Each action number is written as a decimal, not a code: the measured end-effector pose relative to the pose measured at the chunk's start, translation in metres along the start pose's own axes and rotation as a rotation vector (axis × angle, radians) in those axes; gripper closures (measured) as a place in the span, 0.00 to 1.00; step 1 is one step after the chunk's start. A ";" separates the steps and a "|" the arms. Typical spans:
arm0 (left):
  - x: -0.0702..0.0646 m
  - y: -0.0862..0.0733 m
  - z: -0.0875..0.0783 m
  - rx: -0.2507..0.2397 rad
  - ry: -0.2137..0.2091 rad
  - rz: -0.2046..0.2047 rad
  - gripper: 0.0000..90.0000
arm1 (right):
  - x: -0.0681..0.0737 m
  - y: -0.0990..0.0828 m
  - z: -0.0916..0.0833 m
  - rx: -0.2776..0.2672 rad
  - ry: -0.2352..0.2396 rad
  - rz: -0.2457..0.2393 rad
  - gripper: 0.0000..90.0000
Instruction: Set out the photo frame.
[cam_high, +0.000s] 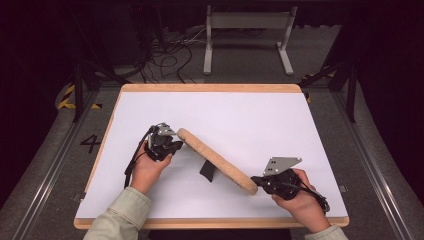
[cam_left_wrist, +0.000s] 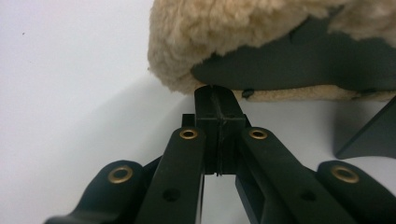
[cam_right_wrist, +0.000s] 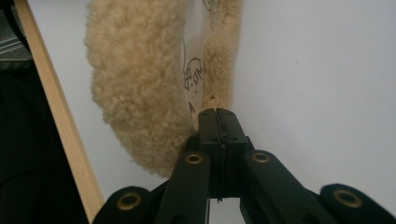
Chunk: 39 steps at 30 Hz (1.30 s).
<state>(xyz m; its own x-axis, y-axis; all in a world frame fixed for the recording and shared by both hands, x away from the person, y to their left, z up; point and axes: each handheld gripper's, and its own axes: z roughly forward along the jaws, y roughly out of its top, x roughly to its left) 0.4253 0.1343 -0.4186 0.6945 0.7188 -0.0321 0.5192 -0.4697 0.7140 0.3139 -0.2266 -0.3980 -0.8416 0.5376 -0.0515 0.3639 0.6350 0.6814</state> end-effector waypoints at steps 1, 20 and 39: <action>-0.001 0.000 -0.002 -0.009 -0.009 -0.007 1.00 | 0.001 0.000 0.000 -0.001 0.006 -0.003 1.00; -0.074 -0.002 -0.025 -0.069 -0.247 0.097 1.00 | -0.015 -0.008 -0.008 -0.024 -0.067 0.058 1.00; -0.118 -0.015 0.025 -0.017 -0.306 0.123 1.00 | -0.014 -0.011 -0.011 -0.030 -0.086 0.067 1.00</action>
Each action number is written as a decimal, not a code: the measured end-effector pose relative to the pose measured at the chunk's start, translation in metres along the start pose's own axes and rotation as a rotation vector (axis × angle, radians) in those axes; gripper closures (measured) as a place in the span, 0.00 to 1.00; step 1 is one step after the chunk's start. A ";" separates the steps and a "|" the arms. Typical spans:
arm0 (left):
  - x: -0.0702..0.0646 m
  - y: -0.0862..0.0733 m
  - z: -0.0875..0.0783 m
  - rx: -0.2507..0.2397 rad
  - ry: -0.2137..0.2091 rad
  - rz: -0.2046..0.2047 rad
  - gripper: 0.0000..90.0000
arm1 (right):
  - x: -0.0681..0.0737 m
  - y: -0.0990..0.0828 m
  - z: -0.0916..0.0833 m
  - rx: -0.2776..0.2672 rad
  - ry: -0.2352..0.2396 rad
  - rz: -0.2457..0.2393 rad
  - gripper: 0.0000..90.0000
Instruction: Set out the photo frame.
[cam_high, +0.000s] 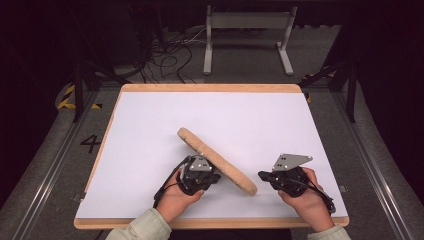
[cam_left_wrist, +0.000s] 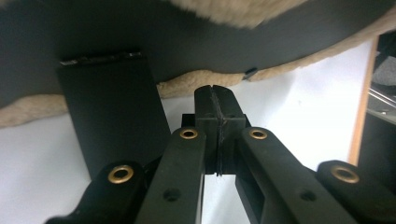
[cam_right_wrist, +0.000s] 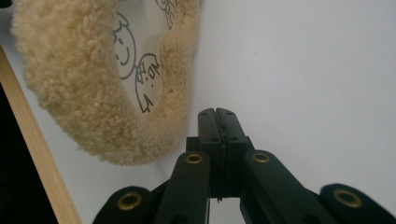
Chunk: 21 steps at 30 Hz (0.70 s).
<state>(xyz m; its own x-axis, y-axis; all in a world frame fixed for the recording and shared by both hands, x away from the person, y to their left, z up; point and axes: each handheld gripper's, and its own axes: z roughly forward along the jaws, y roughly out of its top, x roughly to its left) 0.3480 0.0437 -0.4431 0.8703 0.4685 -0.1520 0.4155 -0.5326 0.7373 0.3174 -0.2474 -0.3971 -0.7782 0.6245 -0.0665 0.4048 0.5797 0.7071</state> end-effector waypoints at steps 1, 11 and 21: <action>0.000 0.000 0.001 0.001 -0.001 -0.004 1.00 | 0.000 0.000 -0.001 -0.002 -0.003 0.001 1.00; 0.002 -0.003 0.016 0.028 0.053 -0.087 1.00 | 0.001 -0.001 -0.002 -0.005 -0.010 0.000 1.00; 0.011 -0.004 0.009 0.046 0.116 -0.087 1.00 | 0.002 -0.001 -0.003 -0.006 -0.011 -0.005 1.00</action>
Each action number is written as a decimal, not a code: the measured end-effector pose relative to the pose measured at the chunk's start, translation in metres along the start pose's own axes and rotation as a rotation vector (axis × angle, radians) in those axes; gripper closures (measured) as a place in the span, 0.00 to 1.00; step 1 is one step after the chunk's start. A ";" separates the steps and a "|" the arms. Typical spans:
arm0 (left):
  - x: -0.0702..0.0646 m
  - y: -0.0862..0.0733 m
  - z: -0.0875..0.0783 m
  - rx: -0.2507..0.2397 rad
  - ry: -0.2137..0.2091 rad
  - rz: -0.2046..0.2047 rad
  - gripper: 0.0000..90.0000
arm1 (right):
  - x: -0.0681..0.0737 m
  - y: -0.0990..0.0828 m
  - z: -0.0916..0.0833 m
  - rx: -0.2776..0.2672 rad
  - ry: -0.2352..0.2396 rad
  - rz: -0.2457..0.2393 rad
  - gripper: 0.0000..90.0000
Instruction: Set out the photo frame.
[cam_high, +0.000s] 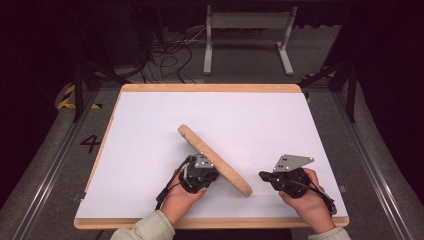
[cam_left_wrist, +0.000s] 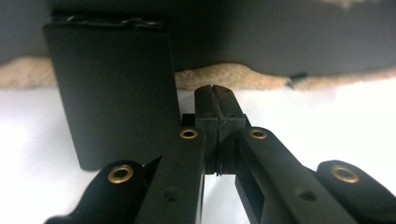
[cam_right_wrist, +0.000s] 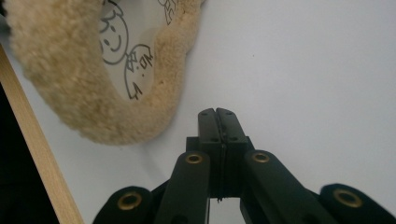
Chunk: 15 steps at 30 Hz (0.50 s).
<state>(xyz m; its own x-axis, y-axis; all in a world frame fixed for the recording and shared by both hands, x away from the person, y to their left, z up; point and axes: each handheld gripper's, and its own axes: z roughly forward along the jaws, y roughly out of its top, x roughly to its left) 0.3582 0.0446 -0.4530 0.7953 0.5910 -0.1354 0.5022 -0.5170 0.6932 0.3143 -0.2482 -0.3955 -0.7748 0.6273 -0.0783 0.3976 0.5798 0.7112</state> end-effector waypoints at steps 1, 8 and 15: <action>0.004 -0.001 -0.002 -0.001 0.004 -0.015 1.00 | 0.000 0.000 0.000 -0.003 0.002 -0.001 1.00; 0.021 -0.005 -0.008 -0.006 0.011 -0.053 1.00 | 0.002 0.002 0.003 0.000 0.013 -0.011 1.00; 0.029 -0.006 -0.013 0.007 0.053 -0.061 1.00 | 0.013 0.005 0.013 0.011 0.044 -0.031 1.00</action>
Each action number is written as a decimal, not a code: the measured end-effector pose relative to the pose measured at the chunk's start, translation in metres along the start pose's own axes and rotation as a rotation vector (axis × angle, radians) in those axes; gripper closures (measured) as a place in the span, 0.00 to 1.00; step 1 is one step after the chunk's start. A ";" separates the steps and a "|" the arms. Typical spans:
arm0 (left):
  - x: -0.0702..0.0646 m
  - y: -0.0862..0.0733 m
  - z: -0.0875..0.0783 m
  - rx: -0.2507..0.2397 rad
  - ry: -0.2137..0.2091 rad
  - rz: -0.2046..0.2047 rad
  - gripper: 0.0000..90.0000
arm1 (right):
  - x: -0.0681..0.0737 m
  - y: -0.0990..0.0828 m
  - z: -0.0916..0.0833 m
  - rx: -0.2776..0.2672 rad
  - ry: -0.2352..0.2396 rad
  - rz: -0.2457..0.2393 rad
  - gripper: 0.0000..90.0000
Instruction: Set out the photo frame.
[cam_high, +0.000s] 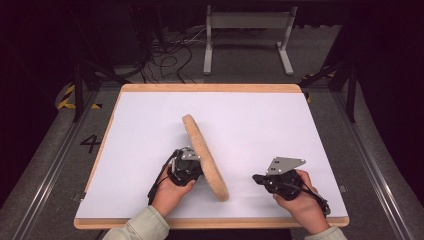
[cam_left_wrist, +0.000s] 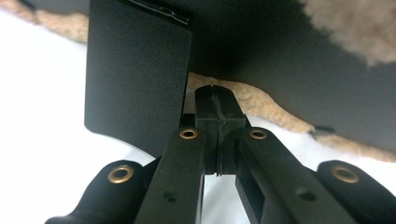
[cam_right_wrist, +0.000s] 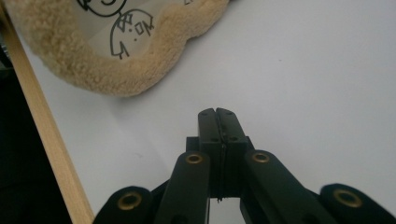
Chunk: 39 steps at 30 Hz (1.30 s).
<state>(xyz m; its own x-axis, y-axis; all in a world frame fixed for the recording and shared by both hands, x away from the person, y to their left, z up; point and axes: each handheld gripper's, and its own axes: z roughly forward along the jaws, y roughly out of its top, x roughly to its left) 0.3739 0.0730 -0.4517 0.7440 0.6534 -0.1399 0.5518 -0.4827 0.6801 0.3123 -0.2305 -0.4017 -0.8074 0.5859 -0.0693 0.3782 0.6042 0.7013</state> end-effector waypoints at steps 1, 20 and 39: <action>0.002 0.000 -0.001 -0.001 0.009 -0.006 1.00 | 0.002 0.001 0.002 0.003 0.004 -0.007 1.00; 0.011 -0.024 -0.037 -0.046 -0.030 -0.037 0.97 | 0.033 0.018 0.046 0.062 0.100 -0.128 1.00; 0.009 -0.067 -0.093 -0.122 -0.080 -0.088 0.93 | 0.068 0.040 0.079 0.081 0.232 -0.221 1.00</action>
<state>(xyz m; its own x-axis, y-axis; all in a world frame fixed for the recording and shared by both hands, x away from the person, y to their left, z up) 0.3088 0.1657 -0.4322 0.7254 0.6390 -0.2561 0.5698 -0.3485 0.7443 0.3083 -0.1236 -0.4349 -0.9521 0.3027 -0.0438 0.2094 0.7495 0.6280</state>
